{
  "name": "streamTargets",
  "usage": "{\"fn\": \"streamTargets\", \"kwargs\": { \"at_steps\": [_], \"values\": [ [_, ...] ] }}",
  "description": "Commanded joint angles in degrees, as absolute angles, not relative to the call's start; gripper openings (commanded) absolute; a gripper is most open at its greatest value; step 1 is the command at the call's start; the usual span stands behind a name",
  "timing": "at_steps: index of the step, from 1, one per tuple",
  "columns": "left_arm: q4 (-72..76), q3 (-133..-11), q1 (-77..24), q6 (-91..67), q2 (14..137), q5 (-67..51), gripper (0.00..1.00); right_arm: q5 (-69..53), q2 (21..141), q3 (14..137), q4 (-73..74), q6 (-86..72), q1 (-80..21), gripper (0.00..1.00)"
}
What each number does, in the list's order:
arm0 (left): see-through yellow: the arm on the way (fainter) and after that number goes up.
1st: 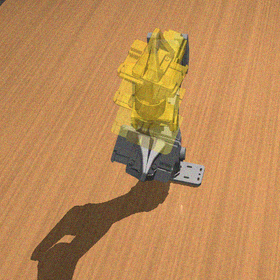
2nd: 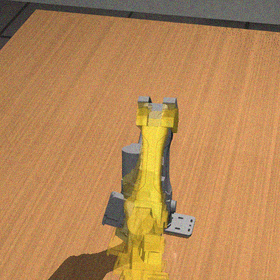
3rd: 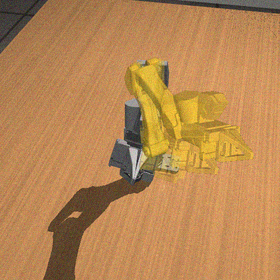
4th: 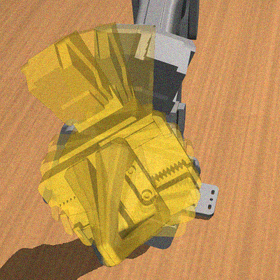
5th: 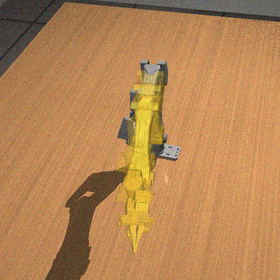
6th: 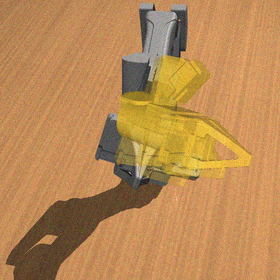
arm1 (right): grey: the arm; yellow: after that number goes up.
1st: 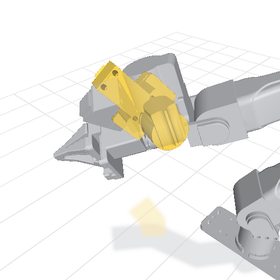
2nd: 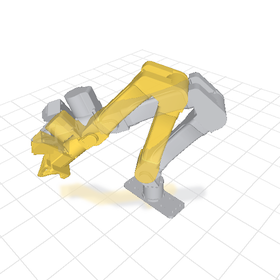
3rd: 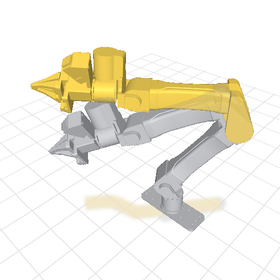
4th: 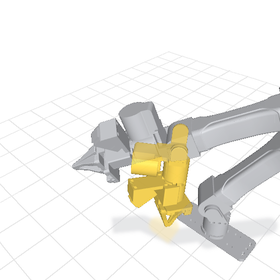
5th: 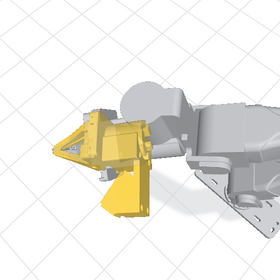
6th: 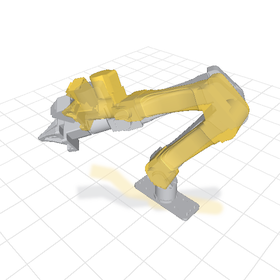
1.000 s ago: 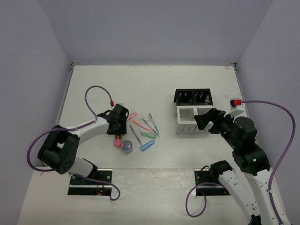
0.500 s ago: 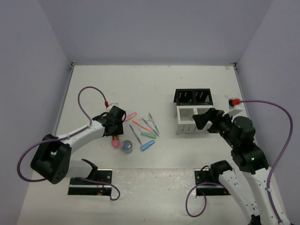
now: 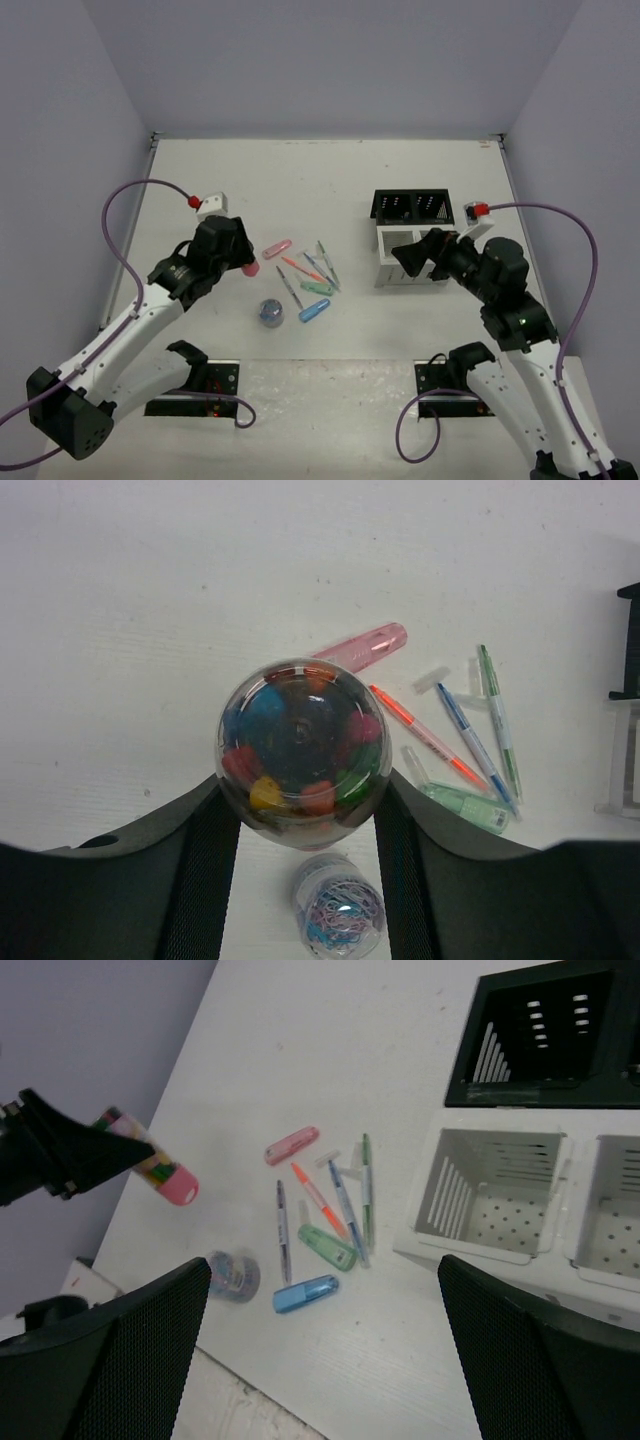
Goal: Sort the stationery into containers
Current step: Pick up the stationery from the center of the board.
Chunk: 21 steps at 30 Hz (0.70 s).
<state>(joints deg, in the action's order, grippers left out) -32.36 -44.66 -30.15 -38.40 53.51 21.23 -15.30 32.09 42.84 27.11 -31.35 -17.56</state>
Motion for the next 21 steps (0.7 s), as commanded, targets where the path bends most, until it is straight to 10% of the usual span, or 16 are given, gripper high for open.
{"fn": "streamTargets", "kwargs": {
  "at_steps": [1,5,21],
  "values": [
    [-30.06,-46.39,-30.32,-39.51,48.11,18.9,0.0,-31.36,34.37,41.56,19.11,-29.12,-17.47,0.99],
    [-27.51,-49.31,-30.32,-41.91,42.92,12.14,0.0,-50.33,38.71,41.53,8.51,-29.76,-22.77,0.99],
    [24.79,-30.94,-30.97,-76.67,39.99,-13.62,0.0,-20.06,54.41,39.55,-24.37,-39.55,-48.6,0.99]
  ]
}}
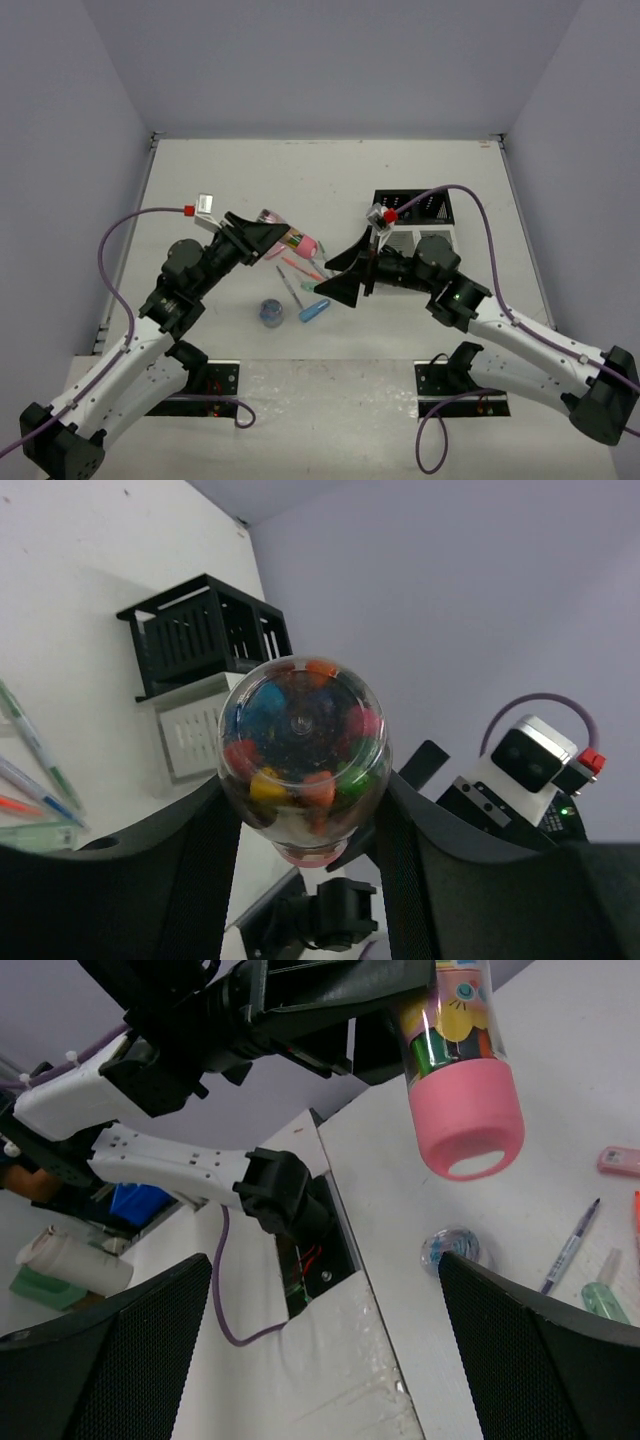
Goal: Sort the stationery into containers
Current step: Pick up the stationery from the center of the board, then place the stationery in the storage box.
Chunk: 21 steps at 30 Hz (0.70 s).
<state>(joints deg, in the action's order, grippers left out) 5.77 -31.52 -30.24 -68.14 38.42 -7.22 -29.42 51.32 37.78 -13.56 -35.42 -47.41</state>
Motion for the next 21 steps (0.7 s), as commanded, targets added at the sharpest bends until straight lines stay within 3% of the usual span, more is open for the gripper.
{"fn": "streamTargets", "kwargs": {
  "at_steps": [1,10,16,21],
  "values": [
    [25.97,-30.43,-31.32,-77.29,40.08,-13.62,0.0,-18.44,55.14,39.82,-24.64,-40.29,-48.66,0.99],
    [30.2,-27.0,-32.33,-79.03,37.34,-11.67,0.0,-13.4,58.38,42.31,-28.97,-46.58,-48.78,0.98],
    [32.45,-25.41,-32.5,-80.51,38.26,-11.21,0.0,-17.42,60.87,44.93,-34.28,-48.41,-49.72,0.96],
    [35.65,-24.43,-32.87,-81.83,38.92,-10.54,0.0,-18.57,63.57,47.1,-34.86,-49.61,-50.25,0.86]
  ]
}}
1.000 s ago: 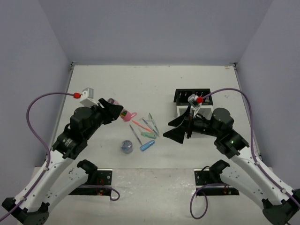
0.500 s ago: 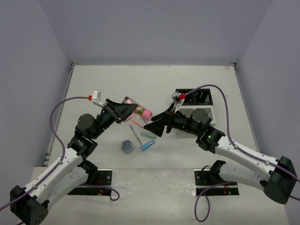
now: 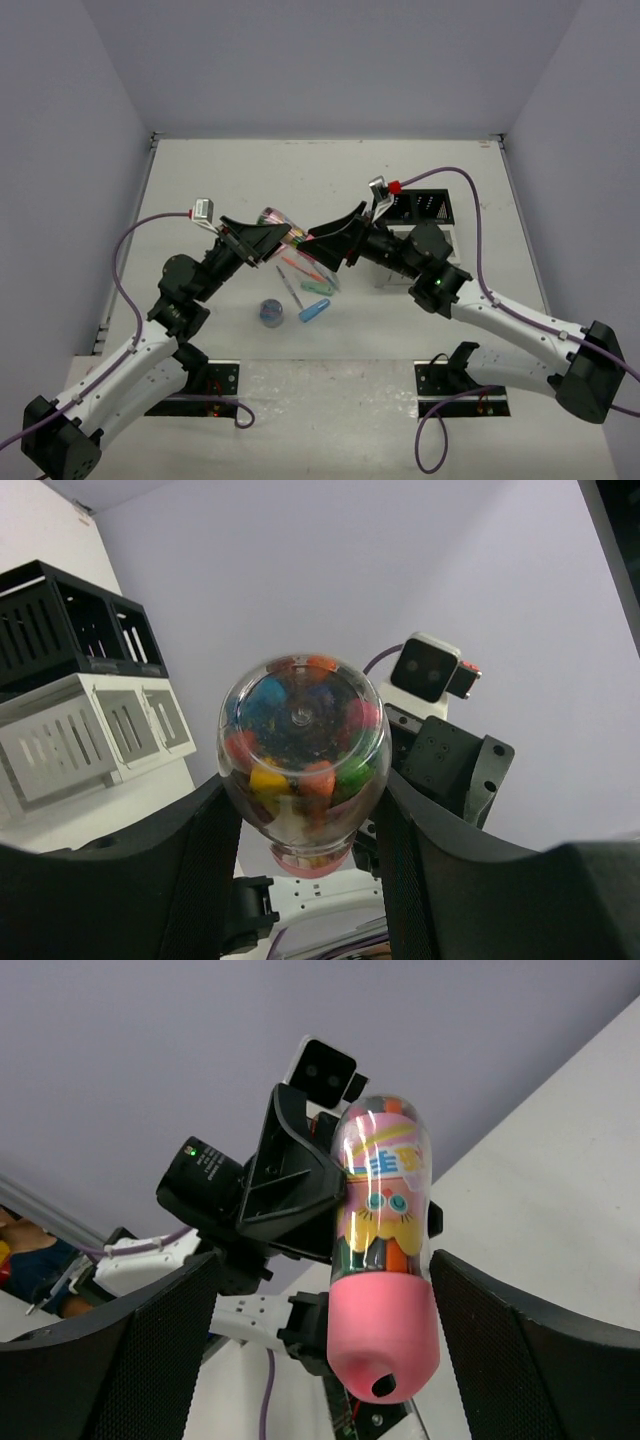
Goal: Sort the stationery into containers
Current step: Place the stationery in the storage box.
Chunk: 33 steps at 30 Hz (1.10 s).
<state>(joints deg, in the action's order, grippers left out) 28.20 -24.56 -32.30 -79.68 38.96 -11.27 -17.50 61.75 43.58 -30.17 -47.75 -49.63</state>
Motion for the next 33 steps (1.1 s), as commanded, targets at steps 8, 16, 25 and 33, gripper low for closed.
{"fn": "streamTargets", "kwargs": {
  "at_steps": [8,16,25,33],
  "values": [
    [39.38,-23.82,-33.22,-82.36,39.37,-10.11,0.0,-18.19,66.27,47.29,-35.24,-50.45,-50.89,0.84],
    [40.33,-23.37,-33.43,-81.24,38.79,-8.17,0.0,-18.43,67.45,47.59,-34.28,-51.41,-51.49,0.72],
    [42.19,-22.57,-33.66,-81.63,39.64,-7.64,0.0,-18.08,68.2,47.61,-35.23,-52.13,-52.29,0.5],
    [42.12,-20.67,-33.93,-81.56,39.31,-7.44,0.0,-15.12,67.2,48.14,-33.43,-50.07,-52.24,0.0]
  ]
}}
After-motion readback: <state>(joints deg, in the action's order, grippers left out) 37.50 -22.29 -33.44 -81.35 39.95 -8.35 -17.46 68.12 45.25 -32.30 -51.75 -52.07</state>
